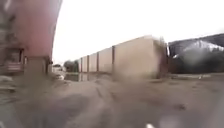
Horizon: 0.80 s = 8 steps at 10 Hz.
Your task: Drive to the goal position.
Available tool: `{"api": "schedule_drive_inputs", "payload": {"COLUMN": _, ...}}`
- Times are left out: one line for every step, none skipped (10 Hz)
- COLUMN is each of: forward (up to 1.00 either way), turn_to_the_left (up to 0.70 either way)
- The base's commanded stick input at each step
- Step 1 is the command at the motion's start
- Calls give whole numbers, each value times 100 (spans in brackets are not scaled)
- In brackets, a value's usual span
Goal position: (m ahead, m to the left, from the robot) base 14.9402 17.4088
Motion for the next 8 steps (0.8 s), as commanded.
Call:
{"api": "schedule_drive_inputs", "payload": {"forward": 50, "turn_to_the_left": 2}}
{"api": "schedule_drive_inputs", "payload": {"forward": 50, "turn_to_the_left": 2}}
{"api": "schedule_drive_inputs", "payload": {"forward": 50, "turn_to_the_left": 2}}
{"api": "schedule_drive_inputs", "payload": {"forward": 50, "turn_to_the_left": 2}}
{"api": "schedule_drive_inputs", "payload": {"forward": 50, "turn_to_the_left": 2}}
{"api": "schedule_drive_inputs", "payload": {"forward": 50, "turn_to_the_left": 2}}
{"api": "schedule_drive_inputs", "payload": {"forward": 50, "turn_to_the_left": 52}}
{"api": "schedule_drive_inputs", "payload": {"forward": 50, "turn_to_the_left": 52}}
